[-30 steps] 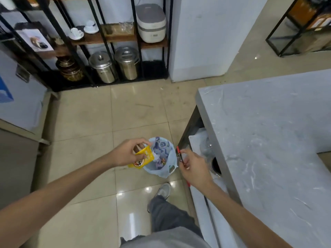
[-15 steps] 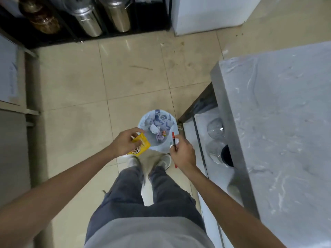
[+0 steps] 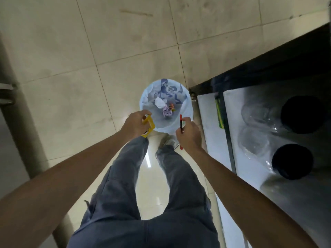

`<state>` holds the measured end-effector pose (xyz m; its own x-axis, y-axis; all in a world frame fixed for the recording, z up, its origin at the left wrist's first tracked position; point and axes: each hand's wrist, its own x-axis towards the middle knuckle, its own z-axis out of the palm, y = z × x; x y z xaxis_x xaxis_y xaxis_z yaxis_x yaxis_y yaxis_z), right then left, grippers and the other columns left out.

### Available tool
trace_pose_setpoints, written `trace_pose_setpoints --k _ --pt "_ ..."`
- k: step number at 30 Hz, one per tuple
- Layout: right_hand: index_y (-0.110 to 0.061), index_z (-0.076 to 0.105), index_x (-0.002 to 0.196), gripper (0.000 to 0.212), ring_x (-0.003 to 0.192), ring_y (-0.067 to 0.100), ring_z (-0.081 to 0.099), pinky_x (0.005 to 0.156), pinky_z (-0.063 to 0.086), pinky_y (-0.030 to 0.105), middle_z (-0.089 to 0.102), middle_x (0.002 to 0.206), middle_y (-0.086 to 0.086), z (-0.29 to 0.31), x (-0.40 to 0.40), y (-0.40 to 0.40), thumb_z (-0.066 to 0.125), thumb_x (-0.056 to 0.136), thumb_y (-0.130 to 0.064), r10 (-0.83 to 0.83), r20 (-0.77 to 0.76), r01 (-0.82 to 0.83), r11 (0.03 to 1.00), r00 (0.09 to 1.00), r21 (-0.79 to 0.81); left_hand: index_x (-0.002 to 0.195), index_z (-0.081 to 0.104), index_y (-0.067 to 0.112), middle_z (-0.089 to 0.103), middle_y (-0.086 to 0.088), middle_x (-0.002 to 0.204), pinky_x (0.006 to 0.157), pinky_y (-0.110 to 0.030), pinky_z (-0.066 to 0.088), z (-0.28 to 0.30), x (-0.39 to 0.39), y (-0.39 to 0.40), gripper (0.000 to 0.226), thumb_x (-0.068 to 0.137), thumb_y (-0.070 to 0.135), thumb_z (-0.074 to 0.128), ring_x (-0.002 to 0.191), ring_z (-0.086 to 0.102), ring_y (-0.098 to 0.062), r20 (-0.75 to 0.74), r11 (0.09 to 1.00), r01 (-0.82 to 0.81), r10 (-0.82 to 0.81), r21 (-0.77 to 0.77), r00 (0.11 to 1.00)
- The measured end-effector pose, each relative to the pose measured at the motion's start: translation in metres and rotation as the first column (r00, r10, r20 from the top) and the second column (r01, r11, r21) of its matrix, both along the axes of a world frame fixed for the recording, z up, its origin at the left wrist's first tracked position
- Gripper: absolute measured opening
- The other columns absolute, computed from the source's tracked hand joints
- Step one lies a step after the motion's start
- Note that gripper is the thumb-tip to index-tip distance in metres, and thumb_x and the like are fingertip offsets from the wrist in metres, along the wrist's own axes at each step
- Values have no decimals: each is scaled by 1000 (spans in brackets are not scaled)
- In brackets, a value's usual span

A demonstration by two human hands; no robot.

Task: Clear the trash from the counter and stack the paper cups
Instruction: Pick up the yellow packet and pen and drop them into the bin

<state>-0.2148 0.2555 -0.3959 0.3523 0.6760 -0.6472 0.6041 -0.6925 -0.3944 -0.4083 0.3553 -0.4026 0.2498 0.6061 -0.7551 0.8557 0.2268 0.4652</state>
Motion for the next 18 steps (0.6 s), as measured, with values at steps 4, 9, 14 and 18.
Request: trace_pose_setpoints --k 4,9,14,18 --pt "-14 56 123 27 93 32 68 79 61 42 66 108 13 -56 1 12 61 98 -21 24 -5 -24 998 1000 -50 130 61 18 69 -11 110 85 -36 50 -58 5 9 42 88 15 62 99 64 -31 16 997 81 -81 -1 997" --pt "-15 56 128 30 95 27 68 79 56 34 67 110 10 -127 2 32 60 100 -24 15 -6 -15 998 1000 -58 135 56 15 68 -14 112 77 -33 45 -133 8 17 43 92 12 61 94 63 -29 25 991 127 -128 46 991" --pt "-14 56 128 30 95 28 67 83 59 40 67 108 9 -189 -6 52 56 101 -27 10 -16 -10 999 1000 -51 142 52 14 64 -13 128 95 -41 47 -193 17 30 48 95 14 62 119 59 -32 40 988 149 -150 39 988" --pt "-11 53 134 35 108 31 63 90 55 43 66 119 12 -229 -13 66 54 101 -23 7 -29 -8 1000 1000 -30 142 53 15 62 -10 135 100 -36 45 -232 24 40 49 95 15 63 125 57 -29 56 983 172 -175 59 983"
